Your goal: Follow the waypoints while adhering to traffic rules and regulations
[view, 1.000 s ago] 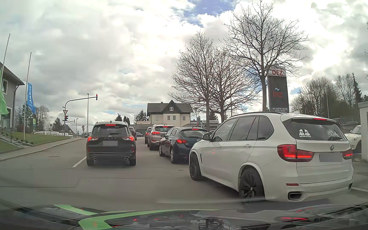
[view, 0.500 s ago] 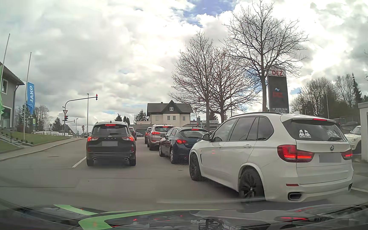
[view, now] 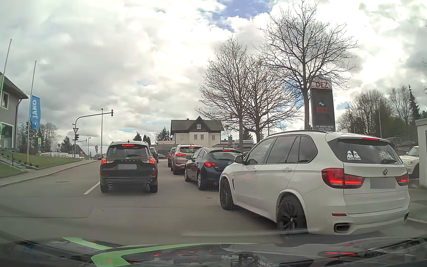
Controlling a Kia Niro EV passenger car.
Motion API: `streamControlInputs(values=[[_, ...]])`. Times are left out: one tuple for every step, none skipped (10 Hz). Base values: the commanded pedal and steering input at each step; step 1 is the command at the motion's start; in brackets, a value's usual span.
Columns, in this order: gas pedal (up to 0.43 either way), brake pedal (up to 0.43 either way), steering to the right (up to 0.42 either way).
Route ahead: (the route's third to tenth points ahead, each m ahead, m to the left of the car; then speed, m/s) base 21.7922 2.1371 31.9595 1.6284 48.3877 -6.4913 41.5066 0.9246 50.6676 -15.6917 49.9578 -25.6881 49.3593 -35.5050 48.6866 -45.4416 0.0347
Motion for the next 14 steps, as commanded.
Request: streamControlInputs(values=[[0.0, 0.274, 0.571], [0.0, 0.28, 0.572], [0.0, 0.28, 0.571], [0.0, 0.28, 0.571], [0.0, 0.28, 0.571], [0.0, 0.28, 0.571], [0.0, 0.28, 0.571], [0.0, 0.274, 0.571], [0.0, 0.28, 0.571], [0.0, 0.28, 0.571], [0.0, 0.28, 0.571], [0.0, 0.28, 0.571], [0.0, 0.28, 0.572], [0.0, 0.28, 0.571]])
